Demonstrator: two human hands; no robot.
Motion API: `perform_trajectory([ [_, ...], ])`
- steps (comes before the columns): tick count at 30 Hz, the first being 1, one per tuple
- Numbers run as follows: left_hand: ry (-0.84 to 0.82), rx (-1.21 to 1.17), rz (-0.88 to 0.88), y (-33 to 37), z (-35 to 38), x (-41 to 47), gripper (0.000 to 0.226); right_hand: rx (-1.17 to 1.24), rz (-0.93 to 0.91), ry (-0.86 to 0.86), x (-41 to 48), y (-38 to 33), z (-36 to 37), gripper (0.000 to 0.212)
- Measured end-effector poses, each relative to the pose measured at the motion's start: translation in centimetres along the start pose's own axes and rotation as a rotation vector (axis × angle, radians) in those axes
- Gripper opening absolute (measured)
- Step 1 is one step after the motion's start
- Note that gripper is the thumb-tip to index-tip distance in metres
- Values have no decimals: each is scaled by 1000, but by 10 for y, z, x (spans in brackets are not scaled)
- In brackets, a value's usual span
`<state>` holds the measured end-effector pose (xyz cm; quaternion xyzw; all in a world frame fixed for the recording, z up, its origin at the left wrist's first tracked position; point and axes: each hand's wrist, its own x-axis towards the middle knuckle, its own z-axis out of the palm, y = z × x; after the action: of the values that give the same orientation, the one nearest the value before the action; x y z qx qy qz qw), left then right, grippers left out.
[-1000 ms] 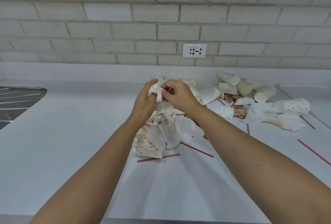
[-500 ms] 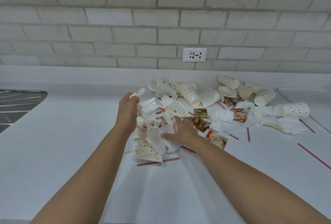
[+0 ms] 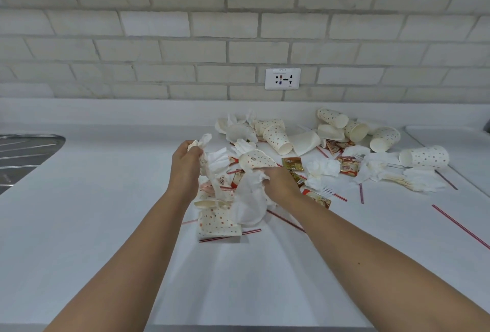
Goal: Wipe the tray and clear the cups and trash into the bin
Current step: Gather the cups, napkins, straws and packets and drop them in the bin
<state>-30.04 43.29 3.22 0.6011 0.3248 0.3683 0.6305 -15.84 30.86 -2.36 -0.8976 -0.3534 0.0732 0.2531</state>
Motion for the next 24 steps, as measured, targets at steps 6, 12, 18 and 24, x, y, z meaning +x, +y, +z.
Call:
perform_trajectory([
  [6,-18,-48,15,6,39,-16,24,82,-47,44,-20,8,-60,23],
  [12,-95,-85,34,7,94,-43,22,93,-30,181,-55,41,-123,18],
  [18,-249,-115,-25,5,163,-87,16,180,60,286,-99,92,-171,17],
  [24,-471,-178,-122,0,242,-154,25,137,155,361,-159,149,-215,34],
])
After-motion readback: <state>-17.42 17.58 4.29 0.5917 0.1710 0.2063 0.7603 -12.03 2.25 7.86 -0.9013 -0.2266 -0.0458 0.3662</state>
